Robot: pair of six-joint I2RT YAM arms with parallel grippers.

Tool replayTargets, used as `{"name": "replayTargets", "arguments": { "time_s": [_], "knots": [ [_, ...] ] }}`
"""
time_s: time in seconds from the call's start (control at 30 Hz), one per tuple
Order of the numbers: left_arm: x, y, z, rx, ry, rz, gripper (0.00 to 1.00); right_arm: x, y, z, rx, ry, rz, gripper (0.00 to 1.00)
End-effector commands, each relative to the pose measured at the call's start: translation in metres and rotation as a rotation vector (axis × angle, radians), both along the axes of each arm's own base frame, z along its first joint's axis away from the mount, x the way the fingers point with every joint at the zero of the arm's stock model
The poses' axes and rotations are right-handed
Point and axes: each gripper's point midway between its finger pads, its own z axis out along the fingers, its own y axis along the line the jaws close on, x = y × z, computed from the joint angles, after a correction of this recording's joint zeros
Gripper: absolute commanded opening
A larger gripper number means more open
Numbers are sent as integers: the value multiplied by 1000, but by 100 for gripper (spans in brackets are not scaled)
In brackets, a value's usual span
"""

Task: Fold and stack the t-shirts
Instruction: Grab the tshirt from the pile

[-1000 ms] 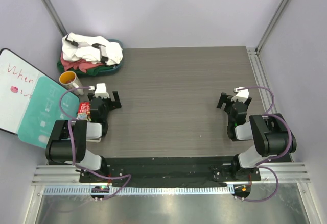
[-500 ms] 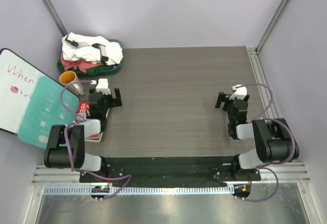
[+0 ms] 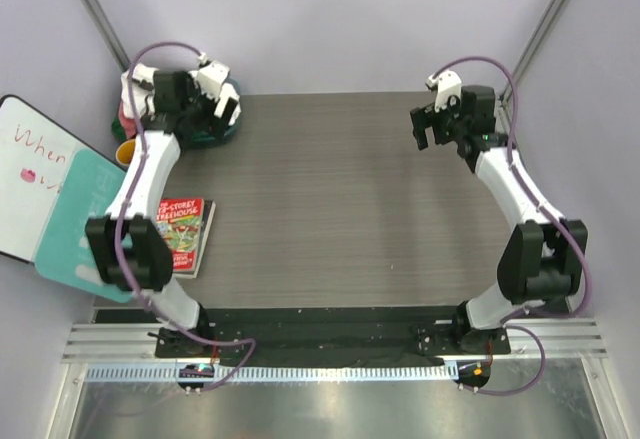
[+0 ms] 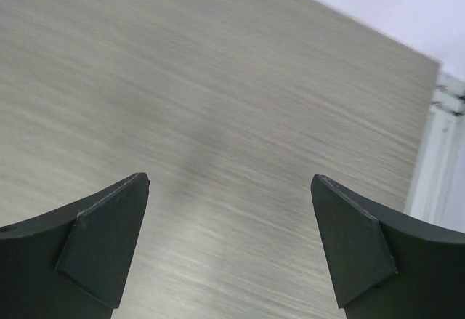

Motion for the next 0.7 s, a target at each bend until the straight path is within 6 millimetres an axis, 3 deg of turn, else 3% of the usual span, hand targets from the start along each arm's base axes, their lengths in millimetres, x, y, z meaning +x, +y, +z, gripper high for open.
{"name": "replayTargets", "arguments": {
  "time_s": [0.0, 0.03, 0.1, 0.13, 0.23, 0.3, 0.43, 0.53, 0.57, 0.6, 0.67],
  "knots": [
    [-13, 45, -56, 201, 359, -27, 100, -28, 10, -38, -43, 280, 139, 100],
    [-5, 51, -74, 228, 410, -38, 100, -25, 10, -42, -48, 286, 147, 100],
    [7, 63, -71, 330, 415, -64, 100, -17, 10, -38, -64, 266, 158, 100],
    [14, 73, -90, 377, 461, -52, 100, -14, 9, -38, -67, 265, 153, 100],
    [37, 95, -89, 484, 436, -1, 100, -5, 11, -38, -63, 262, 153, 100],
    [53, 98, -86, 501, 386, 10, 100, -2, 11, -41, -57, 266, 153, 100],
    [68, 90, -64, 474, 280, 2, 100, -1, 12, -46, -53, 275, 156, 100],
    [61, 68, -48, 405, 213, -93, 98, 1, 10, -51, -64, 284, 149, 100],
    [57, 58, -56, 384, 200, -139, 98, 1, 9, -53, -71, 285, 150, 100],
    [52, 54, -37, 384, 149, -148, 98, 2, 7, -57, -76, 294, 144, 100],
    [48, 47, -41, 387, 143, -171, 98, 2, 7, -60, -76, 301, 139, 100]
  ]
}}
